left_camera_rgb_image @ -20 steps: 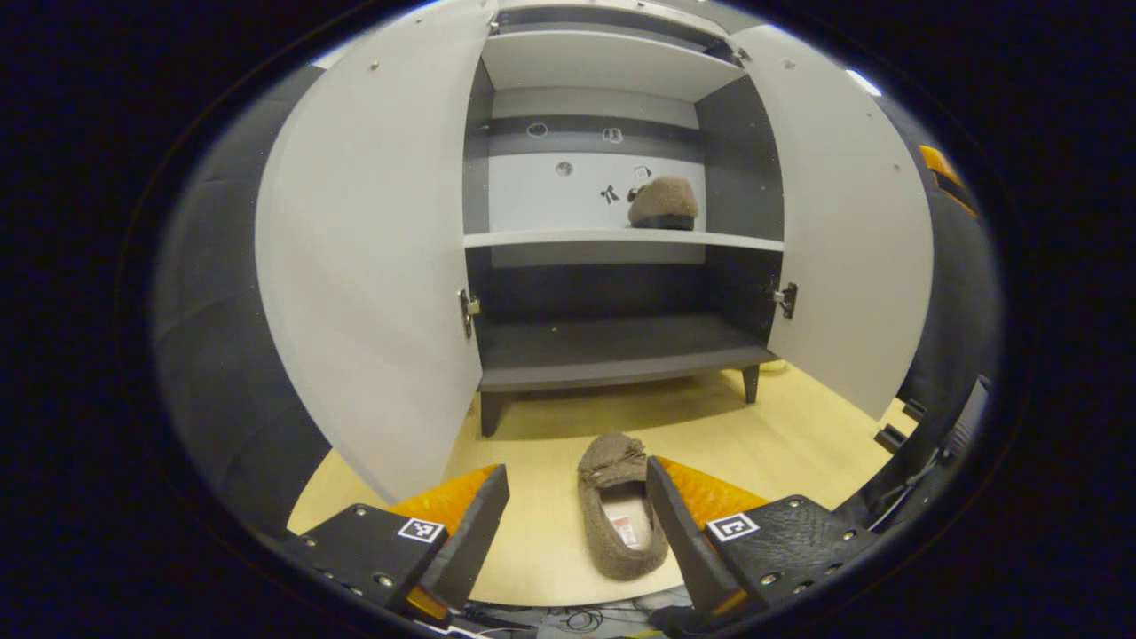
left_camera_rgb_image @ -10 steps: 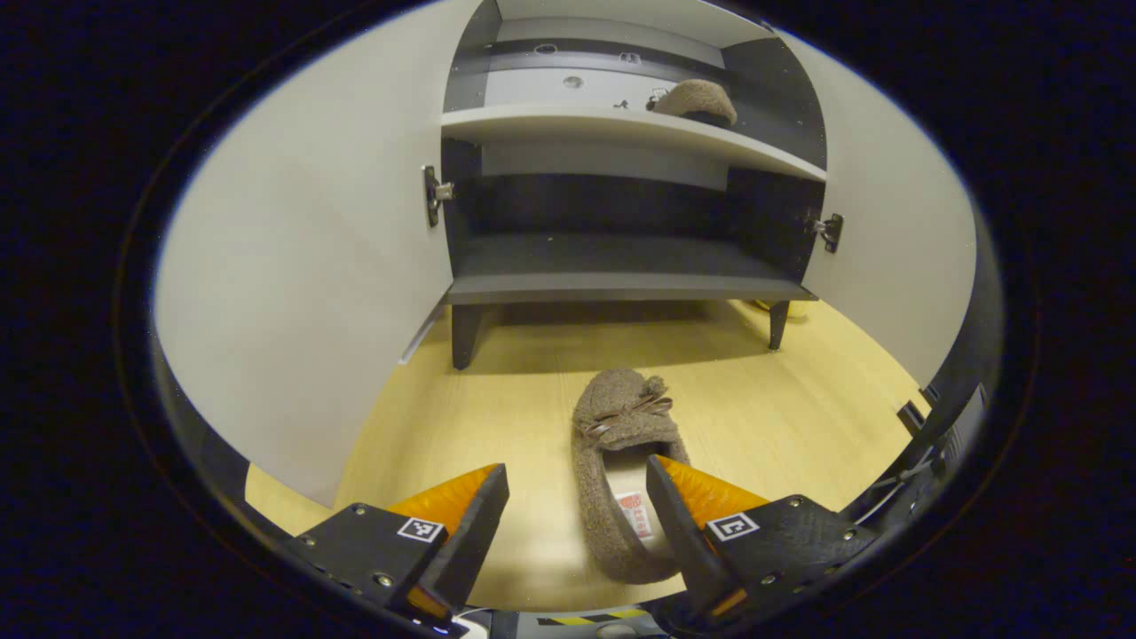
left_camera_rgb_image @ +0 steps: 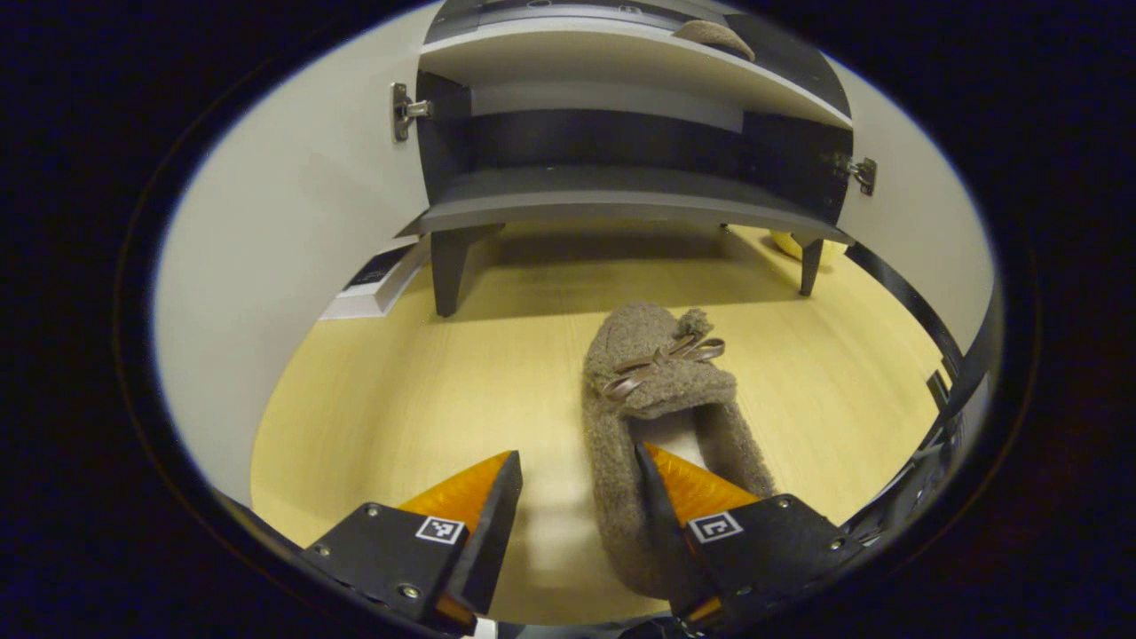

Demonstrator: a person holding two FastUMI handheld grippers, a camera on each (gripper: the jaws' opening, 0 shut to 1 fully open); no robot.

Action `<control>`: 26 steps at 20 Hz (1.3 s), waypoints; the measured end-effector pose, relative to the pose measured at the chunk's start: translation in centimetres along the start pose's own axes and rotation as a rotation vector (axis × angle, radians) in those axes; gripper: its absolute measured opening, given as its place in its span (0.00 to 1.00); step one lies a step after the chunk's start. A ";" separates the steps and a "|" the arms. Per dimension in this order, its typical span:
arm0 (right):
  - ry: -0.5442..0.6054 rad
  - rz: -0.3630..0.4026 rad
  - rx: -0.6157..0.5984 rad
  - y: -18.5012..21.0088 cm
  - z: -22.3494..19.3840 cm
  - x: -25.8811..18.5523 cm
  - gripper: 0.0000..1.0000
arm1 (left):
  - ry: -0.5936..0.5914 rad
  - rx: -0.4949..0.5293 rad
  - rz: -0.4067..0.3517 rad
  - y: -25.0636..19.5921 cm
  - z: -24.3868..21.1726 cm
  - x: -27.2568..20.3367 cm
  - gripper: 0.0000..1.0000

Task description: Grab one shoe with the right hand and put it into the shoe cabinet, grab the other shoe with the left hand and put it into the shoe cabinet; then close the right door with the right hand and the left door with the left hand.

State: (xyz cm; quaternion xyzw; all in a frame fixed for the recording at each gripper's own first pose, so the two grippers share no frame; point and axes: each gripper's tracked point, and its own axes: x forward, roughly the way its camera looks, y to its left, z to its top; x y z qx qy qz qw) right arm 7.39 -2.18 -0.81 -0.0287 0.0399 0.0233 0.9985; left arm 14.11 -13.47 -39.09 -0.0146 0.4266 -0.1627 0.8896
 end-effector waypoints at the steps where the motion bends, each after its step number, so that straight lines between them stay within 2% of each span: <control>1: 0.004 -0.001 0.002 0.0 -0.1 0.1 0.96 | 0.003 -0.024 -0.057 -0.6 0.1 0.5 0.64; 2: 0.006 0.001 0.007 0.0 0.0 0.2 0.99 | 0.011 -0.059 -0.084 -1.3 -0.1 0.5 0.51; 4: -0.005 0.022 0.023 0.5 0.4 0.1 0.96 | 0.012 -0.056 -0.120 -1.5 0.2 1.3 0.24; 5: -0.013 0.034 0.028 0.8 0.6 0.1 0.96 | 0.000 -0.058 -0.101 -1.1 0.7 -0.6 0.18; 7: -0.017 0.046 0.024 1.2 0.6 0.0 0.99 | -0.015 -0.068 -0.078 -1.1 1.4 0.9 0.07; 8: -0.018 0.051 0.022 1.3 0.7 0.0 0.96 | -0.012 -0.072 -0.072 -1.2 1.4 0.4 0.02; 12: -0.016 0.099 0.027 2.6 0.9 -0.4 0.99 | -0.069 -0.082 -0.066 -1.0 3.8 -0.5 0.01; 16: -0.027 0.107 0.015 3.0 1.3 -0.7 0.99 | -0.171 -0.089 -0.107 -1.1 7.2 -2.9 0.01; 19: -0.044 0.111 0.017 3.2 2.0 -0.9 0.99 | -0.242 -0.077 -0.108 -0.9 9.9 -5.5 0.01; 22: -0.058 0.110 0.011 3.2 2.5 -1.0 0.96 | -0.322 -0.088 -0.111 -0.7 13.6 -8.0 0.01; 25: -0.061 0.118 0.000 3.5 2.7 -1.1 0.99 | -0.405 -0.105 -0.128 -1.6 18.1 -10.6 0.01; 26: -0.064 0.119 -0.005 3.5 2.8 -1.2 0.96 | -0.434 -0.105 -0.131 -1.9 19.7 -11.5 0.01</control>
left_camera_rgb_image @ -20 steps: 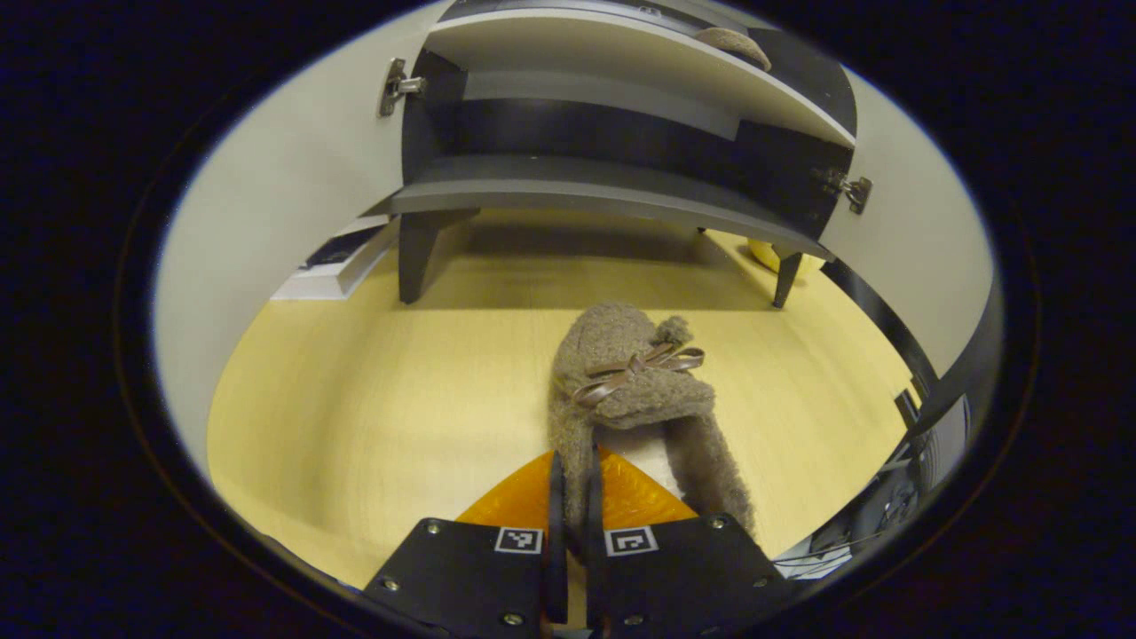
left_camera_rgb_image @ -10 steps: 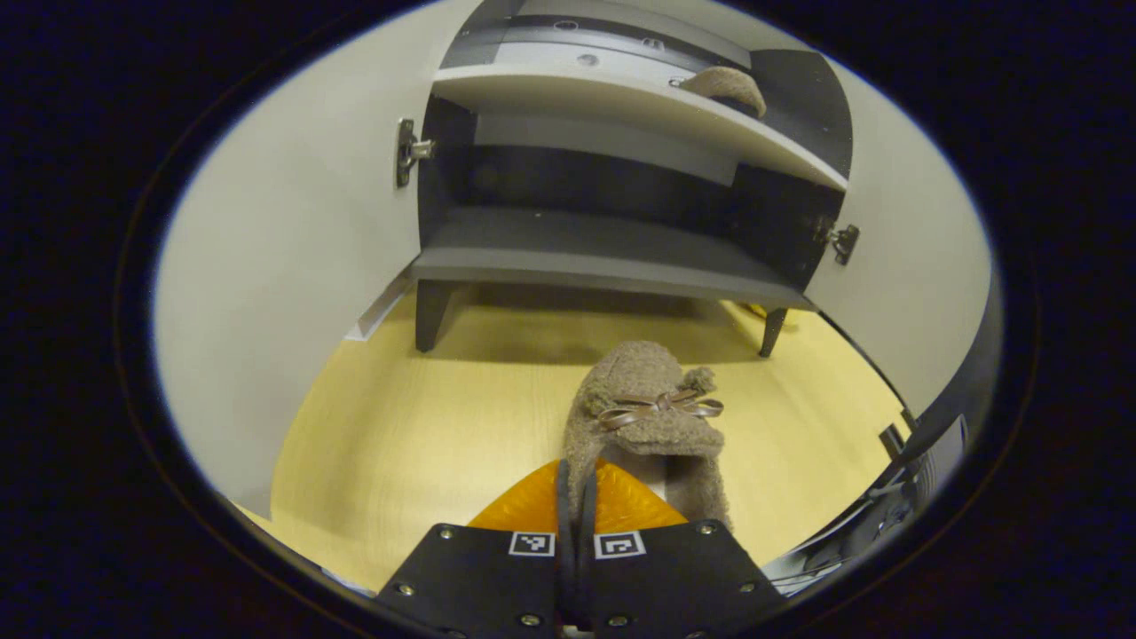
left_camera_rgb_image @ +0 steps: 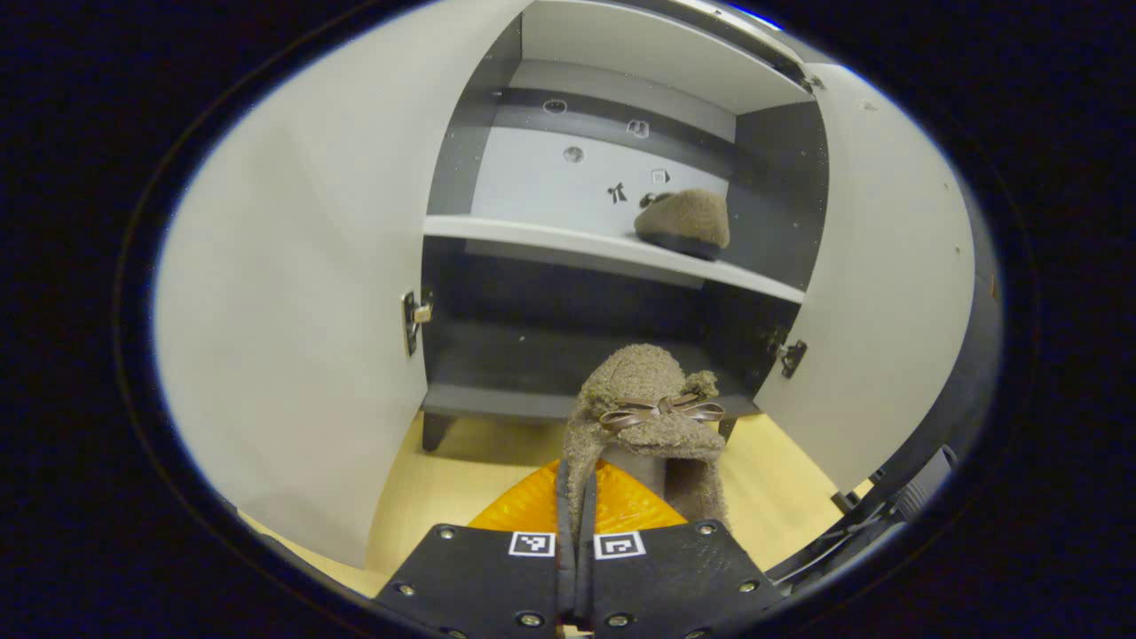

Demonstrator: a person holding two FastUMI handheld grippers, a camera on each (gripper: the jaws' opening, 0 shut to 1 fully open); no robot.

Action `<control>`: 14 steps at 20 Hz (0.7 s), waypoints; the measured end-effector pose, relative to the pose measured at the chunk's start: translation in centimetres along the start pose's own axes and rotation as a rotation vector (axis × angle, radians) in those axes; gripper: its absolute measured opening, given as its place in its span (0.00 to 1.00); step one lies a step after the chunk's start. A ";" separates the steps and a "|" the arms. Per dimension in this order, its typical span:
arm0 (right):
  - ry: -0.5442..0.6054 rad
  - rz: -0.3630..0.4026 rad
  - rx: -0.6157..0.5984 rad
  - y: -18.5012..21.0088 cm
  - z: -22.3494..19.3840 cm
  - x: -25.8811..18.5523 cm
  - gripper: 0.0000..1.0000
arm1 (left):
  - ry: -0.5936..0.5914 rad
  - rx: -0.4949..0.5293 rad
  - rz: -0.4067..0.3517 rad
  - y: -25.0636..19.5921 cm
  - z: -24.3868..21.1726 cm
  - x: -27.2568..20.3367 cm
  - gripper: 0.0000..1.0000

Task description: Grab one shoe with the right hand and put it into the shoe cabinet, grab the other shoe with the left hand and put it into the shoe cabinet; then close the right door with the right hand and the left door with the left hand.

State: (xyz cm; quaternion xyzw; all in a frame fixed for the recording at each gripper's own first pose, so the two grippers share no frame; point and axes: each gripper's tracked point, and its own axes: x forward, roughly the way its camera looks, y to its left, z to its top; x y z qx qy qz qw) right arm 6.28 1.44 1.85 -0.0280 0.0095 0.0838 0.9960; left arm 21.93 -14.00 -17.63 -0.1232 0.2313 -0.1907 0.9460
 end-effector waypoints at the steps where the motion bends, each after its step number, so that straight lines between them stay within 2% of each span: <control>1: -0.003 0.000 -0.005 0.0 0.1 0.0 0.96 | -0.028 -0.002 -0.006 -0.3 1.4 -0.6 0.01; 6: -0.029 -0.002 -0.019 -0.2 1.0 -0.3 0.99 | -0.148 -0.027 -0.036 -1.6 7.7 -2.1 0.01; 9: -0.033 -0.001 -0.020 -0.3 1.0 -0.2 0.96 | -0.209 -0.047 -0.027 -1.5 11.6 -0.2 0.03; 10: -0.033 -0.003 -0.020 -0.4 0.9 -0.2 0.99 | -0.226 -0.058 -0.017 -1.1 12.6 0.4 0.00; 13: -0.021 -0.001 -0.015 -0.5 0.3 0.3 0.96 | -0.268 -0.075 0.008 0.0 15.8 2.3 0.01; 14: -0.016 -0.001 -0.015 -0.6 0.1 0.3 0.99 | -0.276 -0.075 0.016 0.4 16.8 3.1 0.01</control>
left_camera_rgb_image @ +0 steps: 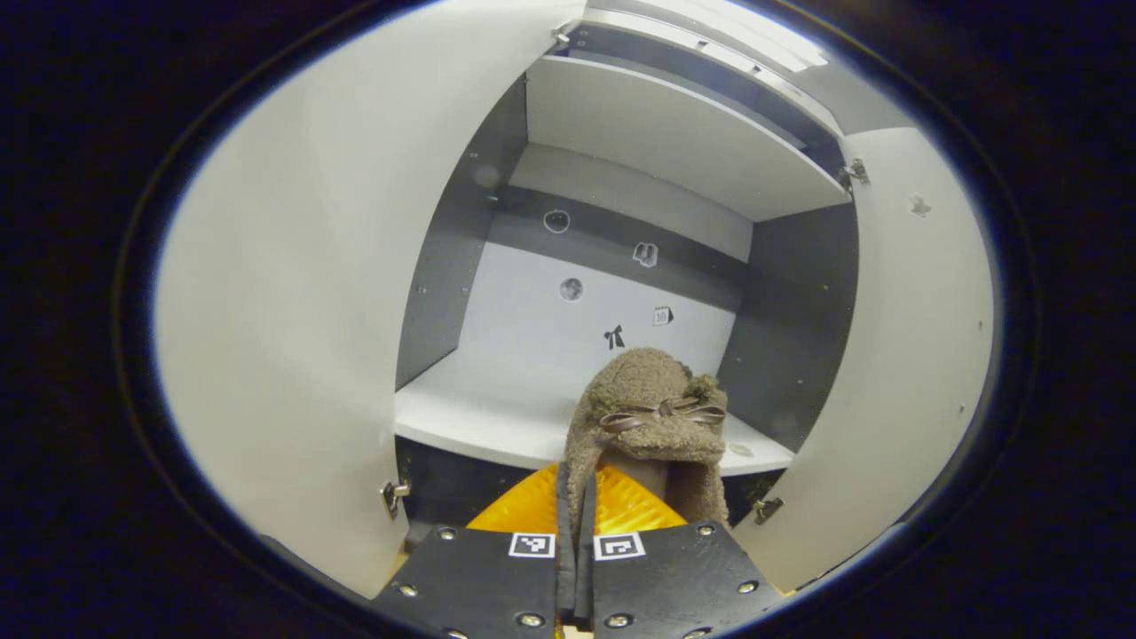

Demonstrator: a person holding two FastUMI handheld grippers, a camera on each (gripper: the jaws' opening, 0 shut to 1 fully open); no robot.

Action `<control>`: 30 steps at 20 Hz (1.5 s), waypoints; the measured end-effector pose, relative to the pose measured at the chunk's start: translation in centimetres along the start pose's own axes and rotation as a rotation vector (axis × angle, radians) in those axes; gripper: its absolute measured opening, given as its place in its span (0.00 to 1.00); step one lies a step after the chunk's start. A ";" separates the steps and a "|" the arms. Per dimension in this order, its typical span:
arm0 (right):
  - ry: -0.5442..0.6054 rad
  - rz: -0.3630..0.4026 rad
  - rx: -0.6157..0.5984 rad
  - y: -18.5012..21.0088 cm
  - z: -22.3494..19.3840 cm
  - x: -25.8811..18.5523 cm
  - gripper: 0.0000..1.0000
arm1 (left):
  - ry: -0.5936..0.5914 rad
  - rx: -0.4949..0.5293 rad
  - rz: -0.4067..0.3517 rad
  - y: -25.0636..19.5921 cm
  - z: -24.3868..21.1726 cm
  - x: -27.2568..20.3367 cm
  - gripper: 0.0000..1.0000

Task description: Grab one shoe with the right hand and put it into the shoe cabinet, grab the other shoe with the left hand and put it into the shoe cabinet; then close the right door with the right hand and the left door with the left hand.

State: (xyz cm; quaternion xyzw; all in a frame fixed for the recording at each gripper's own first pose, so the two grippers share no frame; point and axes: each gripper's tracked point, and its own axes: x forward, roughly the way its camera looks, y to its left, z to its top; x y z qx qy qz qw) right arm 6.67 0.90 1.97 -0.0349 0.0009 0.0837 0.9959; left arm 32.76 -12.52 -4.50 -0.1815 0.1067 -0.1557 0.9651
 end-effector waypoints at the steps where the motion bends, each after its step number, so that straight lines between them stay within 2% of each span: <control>1: 0.006 -0.003 -0.001 -0.1 -0.2 0.2 0.99 | -0.007 0.002 0.003 0.2 0.6 1.3 0.00; 3: 0.014 -0.007 0.003 -0.3 -0.5 0.5 0.96 | -0.015 -0.001 0.011 0.5 1.4 3.8 0.01; 4: 0.018 -0.009 0.006 -0.3 -0.6 0.6 0.99 | -0.014 -0.005 0.015 0.5 1.8 5.1 0.01; 10: 0.035 -0.041 0.002 -1.1 -1.6 1.1 0.99 | -0.004 -0.007 0.042 0.3 4.1 12.2 0.01; 11: 0.038 -0.048 0.005 -1.4 -1.8 1.2 0.99 | 0.002 -0.008 0.048 0.3 4.4 13.0 0.06; 12: 0.043 -0.053 0.010 -1.5 -2.0 1.2 0.99 | 0.011 -0.009 0.060 0.5 4.5 13.9 0.01; 13: 0.047 -0.059 0.017 -1.9 -2.2 1.1 0.99 | 0.029 -0.007 0.074 0.8 4.2 14.9 0.06; 14: 0.050 -0.063 0.026 -2.1 -2.4 1.2 0.99 | 0.063 -0.005 0.089 1.1 3.6 15.6 0.01; 17: 0.057 -0.071 0.045 -2.2 -2.8 1.6 0.99 | 0.098 0.029 0.117 1.8 3.5 16.9 0.01; 19: 0.058 -0.077 0.053 -2.3 -3.0 1.7 0.99 | 0.151 0.048 0.093 1.1 2.8 17.1 0.09; 20: 0.061 -0.075 0.061 -2.2 -3.1 1.7 0.99 | 0.163 0.049 0.091 1.1 3.1 17.1 0.09; 21: 0.058 -0.075 0.067 -2.1 -3.1 1.7 0.99 | 0.156 0.051 0.086 0.8 3.9 16.8 0.22; 25: 0.046 -0.060 0.081 -1.5 -2.8 1.7 0.99 | 0.131 0.114 0.080 0.1 5.3 14.6 0.96; 26: 0.042 -0.057 0.086 -1.3 -2.6 1.6 0.99 | 0.115 0.140 0.083 -0.2 5.9 13.8 0.96; 27: 0.037 -0.053 0.093 -1.1 -2.5 1.5 0.99 | 0.095 0.163 0.085 -0.4 6.5 12.7 1.00; 30: 0.035 -0.041 0.120 -0.4 -2.1 1.1 0.99 | 0.015 0.212 0.078 -1.7 8.9 8.3 0.96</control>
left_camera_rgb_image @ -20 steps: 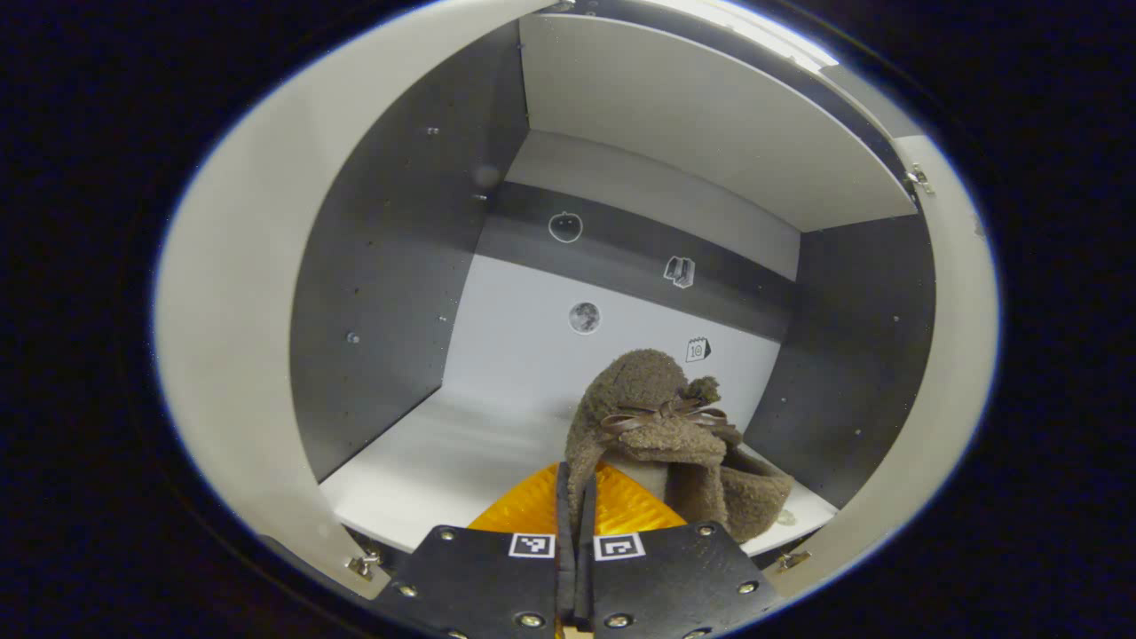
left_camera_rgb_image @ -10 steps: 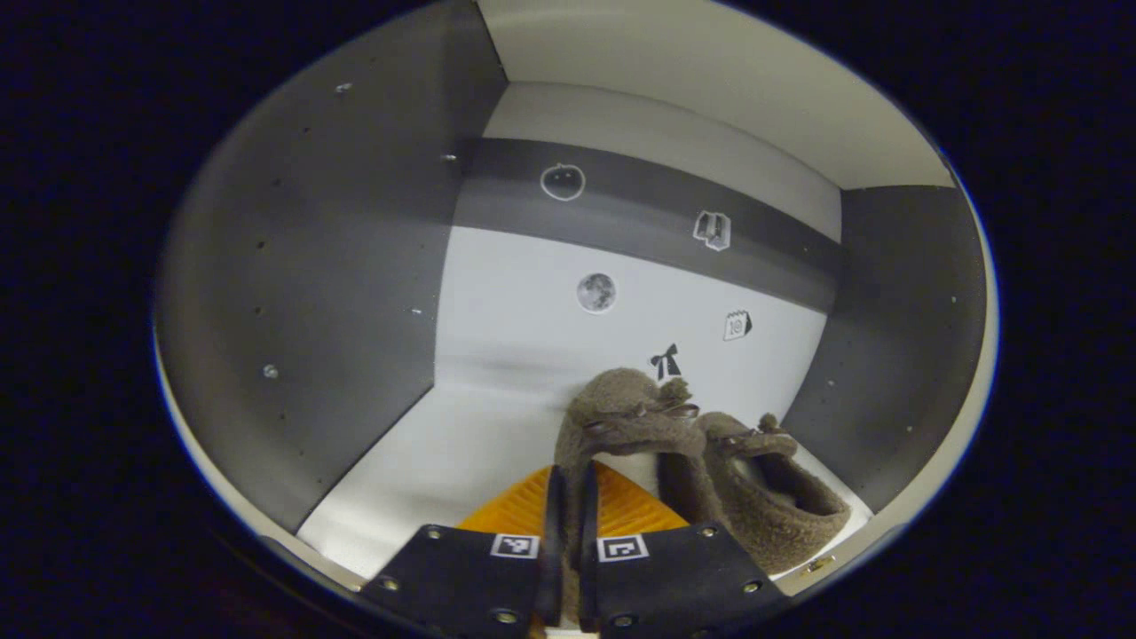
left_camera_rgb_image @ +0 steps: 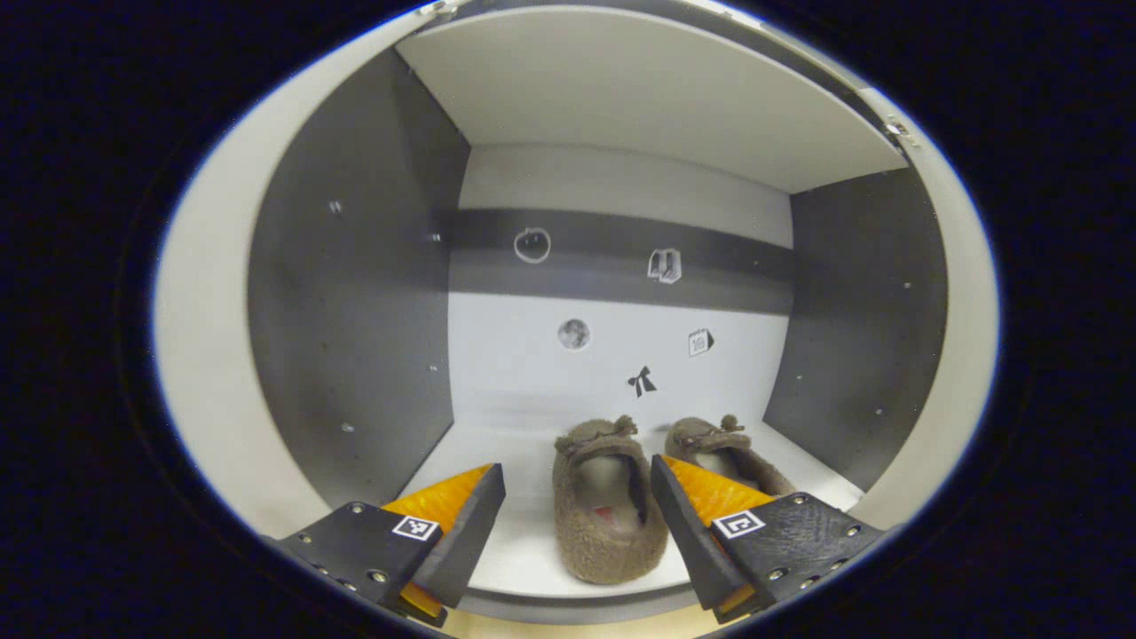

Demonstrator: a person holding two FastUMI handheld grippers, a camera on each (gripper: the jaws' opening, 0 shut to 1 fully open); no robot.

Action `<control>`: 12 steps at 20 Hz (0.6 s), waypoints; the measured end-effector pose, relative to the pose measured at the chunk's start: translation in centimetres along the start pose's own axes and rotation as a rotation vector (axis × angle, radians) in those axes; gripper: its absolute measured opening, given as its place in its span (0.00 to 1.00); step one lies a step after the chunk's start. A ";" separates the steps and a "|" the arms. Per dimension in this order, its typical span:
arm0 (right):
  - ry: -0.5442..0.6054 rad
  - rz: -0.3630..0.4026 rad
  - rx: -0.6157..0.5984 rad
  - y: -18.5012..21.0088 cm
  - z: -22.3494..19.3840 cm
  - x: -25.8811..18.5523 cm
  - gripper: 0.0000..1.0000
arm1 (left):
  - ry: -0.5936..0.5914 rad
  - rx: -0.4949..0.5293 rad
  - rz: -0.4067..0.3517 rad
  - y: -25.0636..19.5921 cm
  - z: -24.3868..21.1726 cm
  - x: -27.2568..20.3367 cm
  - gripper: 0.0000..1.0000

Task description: Grab one shoe with the right hand and put it into the shoe cabinet, grab the other shoe with the left hand and put it into the shoe cabinet; then close the right door with the right hand and the left door with the left hand.

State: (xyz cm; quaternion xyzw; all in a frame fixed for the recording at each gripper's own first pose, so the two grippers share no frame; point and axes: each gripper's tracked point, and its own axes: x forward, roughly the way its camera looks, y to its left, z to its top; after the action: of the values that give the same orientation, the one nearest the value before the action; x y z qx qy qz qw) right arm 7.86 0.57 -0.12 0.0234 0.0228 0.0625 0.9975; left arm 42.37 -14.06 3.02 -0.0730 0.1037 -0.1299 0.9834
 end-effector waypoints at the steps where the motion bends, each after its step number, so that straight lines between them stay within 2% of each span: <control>1: 0.002 0.004 0.008 0.2 0.0 -0.1 0.99 | -0.025 0.011 0.001 0.0 0.6 -1.6 0.95; 2: 0.003 0.006 0.015 0.5 0.1 -0.3 0.99 | -0.050 0.025 -0.002 -0.1 1.4 -3.4 0.95; 3: 0.006 0.010 0.022 0.8 0.0 -0.6 0.96 | -0.070 0.037 -0.003 -0.2 2.0 -4.9 1.00; 6: 0.015 0.019 0.033 1.5 0.1 -1.2 0.99 | -0.117 0.050 -0.011 -0.4 3.3 -9.6 1.00; 8: 0.021 0.030 0.039 2.1 0.1 -1.5 0.96 | -0.131 0.045 -0.015 0.1 3.2 -12.5 1.00; 9: 0.021 0.037 0.043 2.4 0.2 -1.7 0.99 | -0.137 0.046 -0.016 0.2 3.2 -13.7 1.00; 11: 0.020 0.048 0.051 3.0 0.4 -2.0 0.98 | -0.147 0.054 -0.017 0.2 2.9 -16.2 1.00; 12: 0.023 0.056 0.055 3.4 0.4 -2.1 0.93 | -0.152 0.056 -0.018 0.2 2.7 -17.3 1.00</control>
State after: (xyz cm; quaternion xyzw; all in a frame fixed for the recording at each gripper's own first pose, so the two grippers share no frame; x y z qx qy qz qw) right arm 5.42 3.66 0.52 0.0506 0.0352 0.0900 0.9940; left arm 26.67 -8.86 8.79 -0.0563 0.0246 -0.1358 0.9888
